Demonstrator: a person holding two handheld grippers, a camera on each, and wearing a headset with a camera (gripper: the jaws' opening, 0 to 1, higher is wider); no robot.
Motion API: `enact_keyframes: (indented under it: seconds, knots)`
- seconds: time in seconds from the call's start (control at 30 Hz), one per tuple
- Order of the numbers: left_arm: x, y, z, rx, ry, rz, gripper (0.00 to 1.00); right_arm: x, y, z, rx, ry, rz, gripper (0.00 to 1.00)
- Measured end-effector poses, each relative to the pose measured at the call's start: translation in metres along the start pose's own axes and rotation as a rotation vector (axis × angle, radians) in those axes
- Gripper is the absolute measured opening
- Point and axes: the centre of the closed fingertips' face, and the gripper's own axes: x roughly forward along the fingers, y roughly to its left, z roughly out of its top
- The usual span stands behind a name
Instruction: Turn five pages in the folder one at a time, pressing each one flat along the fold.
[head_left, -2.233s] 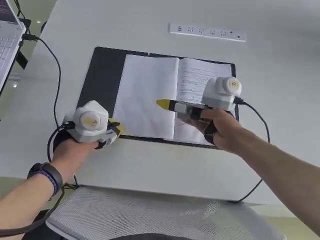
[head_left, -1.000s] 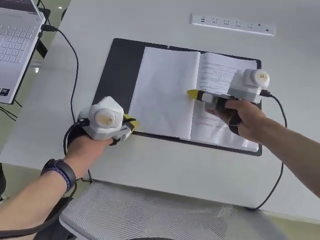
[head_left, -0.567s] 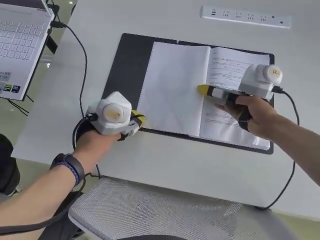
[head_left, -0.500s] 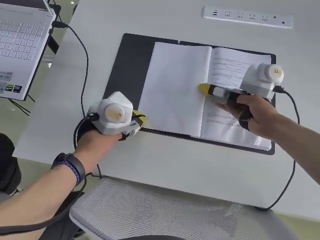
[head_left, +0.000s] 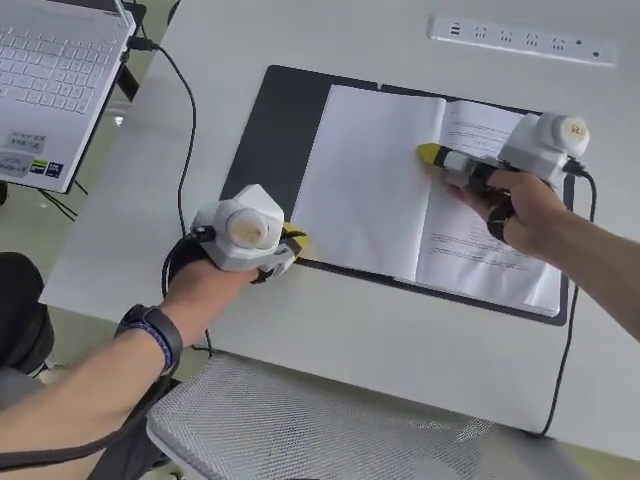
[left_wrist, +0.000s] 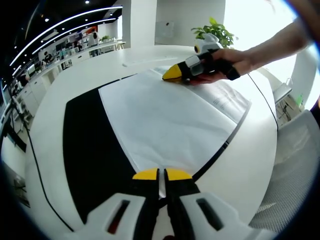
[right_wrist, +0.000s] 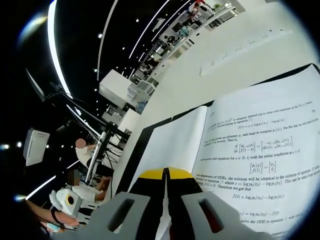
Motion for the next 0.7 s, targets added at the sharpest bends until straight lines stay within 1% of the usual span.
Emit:
enact_keyframes:
  seconds: [0.07,0.13,0.27,0.33,0.4,0.47,0.5,0.7]
  knots:
    - [-0.001,0.0,0.0,-0.003,-0.001,0.001,0.02,0.001,0.002,0.003,0.005,-0.013,0.0,0.0]
    - [-0.001,0.0,0.001,-0.006,0.0,0.003,0.02,0.005,-0.006,0.009,0.012,-0.028,-0.004,0.0]
    - [-0.001,0.0,0.001,-0.008,0.0,0.006,0.02,0.01,-0.008,0.016,0.03,-0.064,-0.019,0.0]
    - [-0.001,0.0,0.001,-0.009,0.0,0.005,0.02,0.016,-0.017,0.024,0.044,-0.083,-0.024,0.0]
    - [-0.002,0.0,0.001,-0.014,0.0,0.004,0.02,0.018,-0.019,0.028,0.042,-0.098,-0.035,0.0]
    - [-0.001,0.0,0.001,-0.021,-0.001,0.004,0.02,0.022,-0.025,0.034,0.02,-0.116,-0.051,0.0]
    - [-0.001,0.0,0.001,-0.023,-0.002,0.004,0.03,0.022,-0.024,0.034,0.024,-0.119,-0.052,0.0]
    - [-0.001,0.0,0.001,-0.021,0.0,0.004,0.02,0.031,-0.031,0.048,0.037,-0.154,-0.063,0.0]
